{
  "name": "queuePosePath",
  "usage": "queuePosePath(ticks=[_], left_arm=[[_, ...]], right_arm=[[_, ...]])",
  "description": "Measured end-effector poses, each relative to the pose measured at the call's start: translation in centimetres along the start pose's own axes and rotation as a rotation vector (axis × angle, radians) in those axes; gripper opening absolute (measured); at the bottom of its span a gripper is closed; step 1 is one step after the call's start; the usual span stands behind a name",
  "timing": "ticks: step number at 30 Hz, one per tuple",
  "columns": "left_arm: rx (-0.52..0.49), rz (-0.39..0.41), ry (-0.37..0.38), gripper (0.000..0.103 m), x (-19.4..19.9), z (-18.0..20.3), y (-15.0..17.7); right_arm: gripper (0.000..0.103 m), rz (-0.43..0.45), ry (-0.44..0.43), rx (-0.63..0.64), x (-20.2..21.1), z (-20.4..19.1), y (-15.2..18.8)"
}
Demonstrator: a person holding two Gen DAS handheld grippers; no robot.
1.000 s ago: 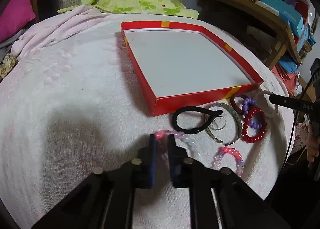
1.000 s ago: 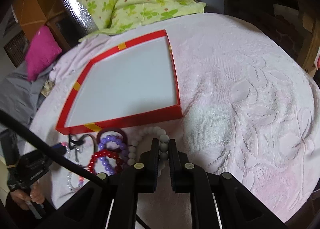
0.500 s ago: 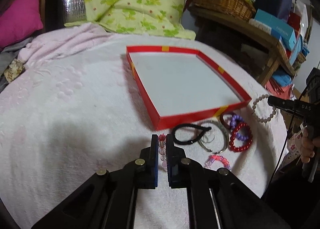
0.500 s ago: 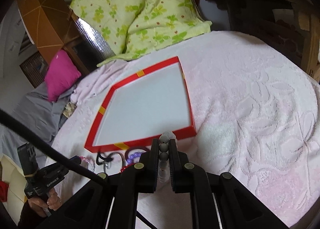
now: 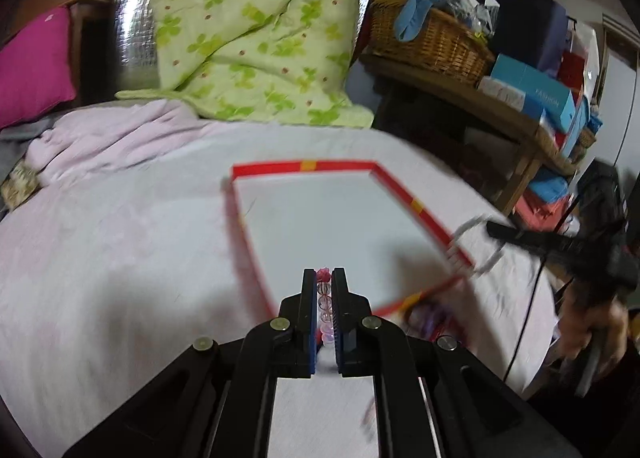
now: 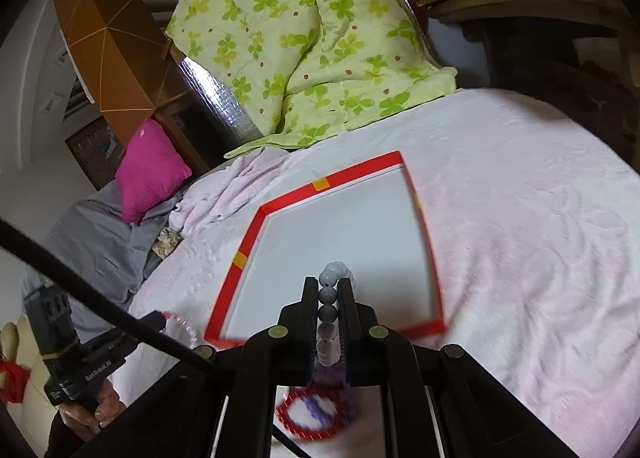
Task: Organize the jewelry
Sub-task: 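Carry both bracelets over the red tray and open both tools to release them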
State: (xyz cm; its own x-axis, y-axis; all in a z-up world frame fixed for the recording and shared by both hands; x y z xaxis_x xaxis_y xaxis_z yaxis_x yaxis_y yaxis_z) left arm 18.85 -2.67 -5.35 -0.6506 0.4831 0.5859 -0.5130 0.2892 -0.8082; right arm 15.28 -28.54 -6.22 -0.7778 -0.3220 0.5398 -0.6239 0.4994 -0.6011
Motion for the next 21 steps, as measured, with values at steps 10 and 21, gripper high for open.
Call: queuePosePath(ticks=[10,21], left_arm=[[0.016,-0.071,-0.012,0.007,-7.9,-0.2,-1.3],[-0.019,-0.144,-0.075,0.028,-9.7,-0.6,-0.3]], right_arm=[[0.010,-0.135,0.010,-0.072,-7.7,-0.1,-1.7],[0.012,-0.151,0.109,-0.072,-11.1,0.7,-1.9]])
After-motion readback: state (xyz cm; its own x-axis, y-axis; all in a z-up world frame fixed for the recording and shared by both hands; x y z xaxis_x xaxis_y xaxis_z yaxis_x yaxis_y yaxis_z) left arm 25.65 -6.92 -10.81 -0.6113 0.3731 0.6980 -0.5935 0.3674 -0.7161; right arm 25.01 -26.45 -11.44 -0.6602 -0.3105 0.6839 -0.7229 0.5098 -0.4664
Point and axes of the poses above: each gripper's, at about its wrist camera, not at the fingertips, and x roughly against the way its jaws point, z to its right, y to its underside, the point moved 3 cm from there along -x, roughly the way its jaws point, and after that the axes turned 11 degrees about -x, right-handed, at the moved point
